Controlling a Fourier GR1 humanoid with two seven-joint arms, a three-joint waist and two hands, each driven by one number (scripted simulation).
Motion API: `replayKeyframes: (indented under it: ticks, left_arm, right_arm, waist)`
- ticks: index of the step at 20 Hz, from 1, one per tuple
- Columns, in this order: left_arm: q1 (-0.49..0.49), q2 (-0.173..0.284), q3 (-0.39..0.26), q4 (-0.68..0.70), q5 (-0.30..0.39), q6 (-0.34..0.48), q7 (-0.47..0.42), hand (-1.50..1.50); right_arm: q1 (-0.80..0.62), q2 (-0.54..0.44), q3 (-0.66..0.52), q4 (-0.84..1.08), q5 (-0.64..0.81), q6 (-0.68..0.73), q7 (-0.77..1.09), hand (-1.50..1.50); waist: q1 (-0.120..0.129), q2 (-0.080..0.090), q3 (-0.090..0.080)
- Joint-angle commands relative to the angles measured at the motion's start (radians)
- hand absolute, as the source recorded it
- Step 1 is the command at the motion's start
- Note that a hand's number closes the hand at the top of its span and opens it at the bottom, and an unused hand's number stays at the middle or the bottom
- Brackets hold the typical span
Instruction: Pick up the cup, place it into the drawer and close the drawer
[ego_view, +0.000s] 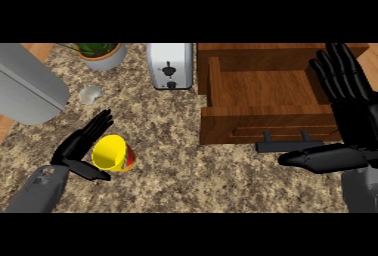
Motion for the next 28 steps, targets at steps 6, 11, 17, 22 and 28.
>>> replayKeyframes:
  ticks: [6,11,17,22,28]
  left_arm:
    - [-0.032,-0.027,-0.019,0.135,-0.037,-0.061,-0.239,-1.5]
    - [-0.07,-0.068,-0.029,0.174,-0.049,-0.012,-0.256,-1.5]
    - [-0.045,-0.088,-0.054,0.195,-0.074,-0.005,-0.326,-1.5]
    - [-0.103,-0.088,-0.043,0.208,-0.052,-0.074,-0.284,-1.5]
    - [-0.092,-0.119,-0.06,0.204,-0.037,-0.201,-0.28,1.5]
  right_arm:
    - [0.005,-0.002,0.002,-0.02,0.002,0.002,0.011,-1.5]
    - [-0.053,-0.002,0.007,0.018,0.005,0.001,0.016,-1.5]
    - [-0.063,-0.036,-0.043,0.015,-0.042,0.016,0.058,-1.5]
    - [-0.08,-0.029,-0.023,0.041,-0.022,0.016,0.047,-1.5]
    - [-0.031,-0.022,-0.023,0.026,-0.011,0.022,0.005,-1.5]
  waist:
    - [-0.009,0.002,-0.001]
    - [-0.017,0.01,-0.004]
    - [-0.011,0.006,-0.002]
    - [-0.01,0.009,-0.003]
    - [-0.019,0.012,-0.004]
